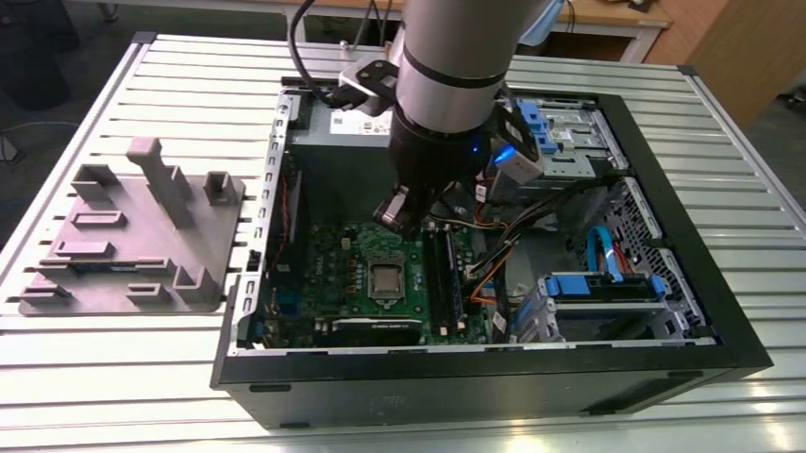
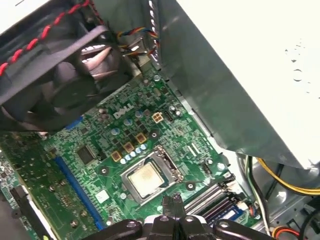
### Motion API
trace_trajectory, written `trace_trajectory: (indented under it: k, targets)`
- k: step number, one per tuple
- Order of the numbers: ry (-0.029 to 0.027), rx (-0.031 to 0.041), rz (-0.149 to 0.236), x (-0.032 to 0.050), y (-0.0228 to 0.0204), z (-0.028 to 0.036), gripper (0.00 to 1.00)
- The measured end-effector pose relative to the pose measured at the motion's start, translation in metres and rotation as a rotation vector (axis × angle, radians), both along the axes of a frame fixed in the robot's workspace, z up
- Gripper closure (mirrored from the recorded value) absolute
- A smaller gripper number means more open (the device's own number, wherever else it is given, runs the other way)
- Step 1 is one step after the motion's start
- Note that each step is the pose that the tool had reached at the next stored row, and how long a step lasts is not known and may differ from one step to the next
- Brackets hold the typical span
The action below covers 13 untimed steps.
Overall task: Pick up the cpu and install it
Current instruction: 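Install the first cpu locking lever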
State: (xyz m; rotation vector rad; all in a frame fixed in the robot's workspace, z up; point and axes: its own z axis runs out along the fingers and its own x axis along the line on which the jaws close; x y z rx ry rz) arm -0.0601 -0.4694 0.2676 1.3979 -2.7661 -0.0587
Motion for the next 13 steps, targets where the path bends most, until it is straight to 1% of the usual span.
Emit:
trace_trajectory:
  k: [2, 5, 10, 13]
  targets:
    - [-0.0005, -0.0001, 0.000, 0.0020, 0.0035, 0.0000, 0.90]
    - [-0.0014, 0.0001, 0.000, 0.0049, 0.0102, -0.0002, 0.90]
    - [-0.0018, 0.0028, 0.000, 0.0076, 0.0197, -0.0013, 0.90]
    - [-0.0018, 0.0043, 0.000, 0.0084, 0.0252, -0.0031, 0.90]
